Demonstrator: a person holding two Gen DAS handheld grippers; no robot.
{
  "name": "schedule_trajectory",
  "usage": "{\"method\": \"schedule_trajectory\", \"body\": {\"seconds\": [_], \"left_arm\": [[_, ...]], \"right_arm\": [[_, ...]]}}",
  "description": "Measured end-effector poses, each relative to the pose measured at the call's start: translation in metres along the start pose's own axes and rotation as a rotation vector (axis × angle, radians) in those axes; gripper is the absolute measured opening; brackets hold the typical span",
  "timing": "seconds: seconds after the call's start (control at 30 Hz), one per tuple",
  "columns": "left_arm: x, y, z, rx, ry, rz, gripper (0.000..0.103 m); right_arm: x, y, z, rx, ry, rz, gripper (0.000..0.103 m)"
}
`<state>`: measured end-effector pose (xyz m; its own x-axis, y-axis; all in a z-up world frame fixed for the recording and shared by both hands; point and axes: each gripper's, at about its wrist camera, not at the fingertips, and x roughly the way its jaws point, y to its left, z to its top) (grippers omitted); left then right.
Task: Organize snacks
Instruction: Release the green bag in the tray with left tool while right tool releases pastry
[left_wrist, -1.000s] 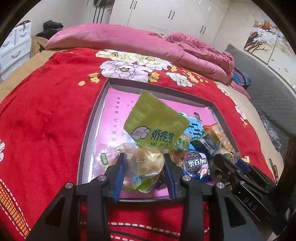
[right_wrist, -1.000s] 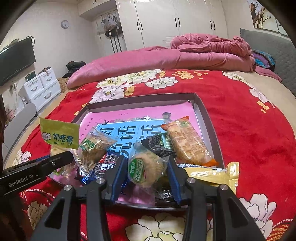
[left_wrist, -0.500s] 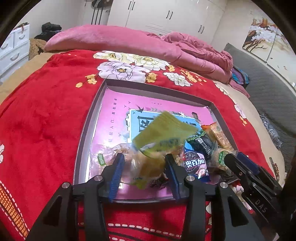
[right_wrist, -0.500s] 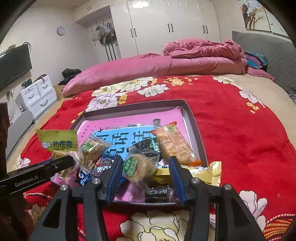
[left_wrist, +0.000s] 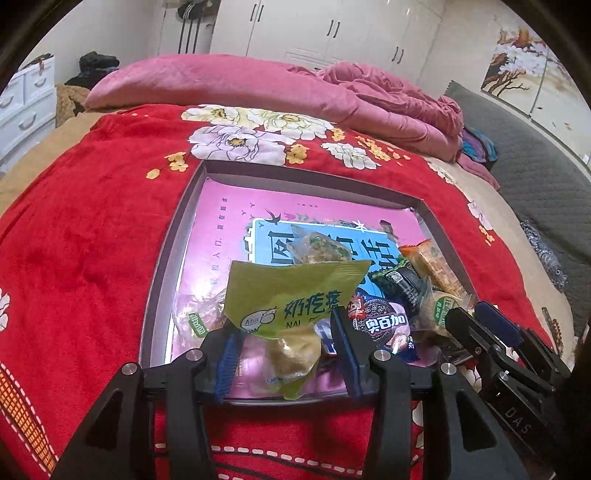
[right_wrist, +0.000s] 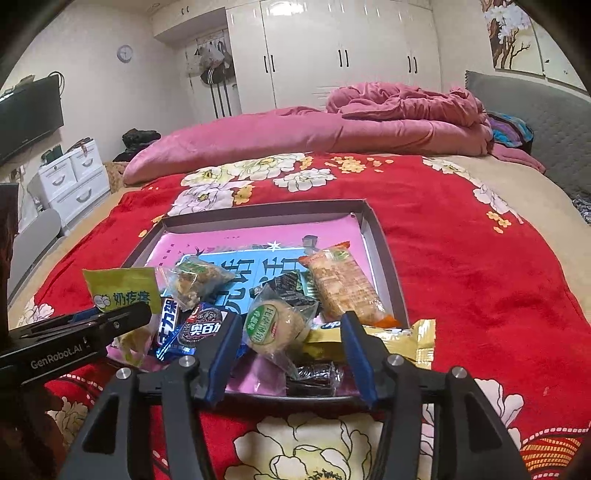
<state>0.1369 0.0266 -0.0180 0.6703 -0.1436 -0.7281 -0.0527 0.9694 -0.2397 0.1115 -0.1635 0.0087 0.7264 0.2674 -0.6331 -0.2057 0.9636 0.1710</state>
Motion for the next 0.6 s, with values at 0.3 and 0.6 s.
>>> {"method": "schedule_trajectory", "body": {"seconds": [0.3, 0.6], "left_arm": [[0.0, -0.003, 0.0, 0.004, 0.002, -0.004, 0.057], [0.001, -0.007, -0.002, 0.007, 0.009, -0.006, 0.065]], "right_arm": [[0.003, 0.004, -0.001, -0.021, 0.002, 0.006, 0.06], [0.004, 0.01, -0.001, -0.045, 0.006, 0.004, 0.06]]}}
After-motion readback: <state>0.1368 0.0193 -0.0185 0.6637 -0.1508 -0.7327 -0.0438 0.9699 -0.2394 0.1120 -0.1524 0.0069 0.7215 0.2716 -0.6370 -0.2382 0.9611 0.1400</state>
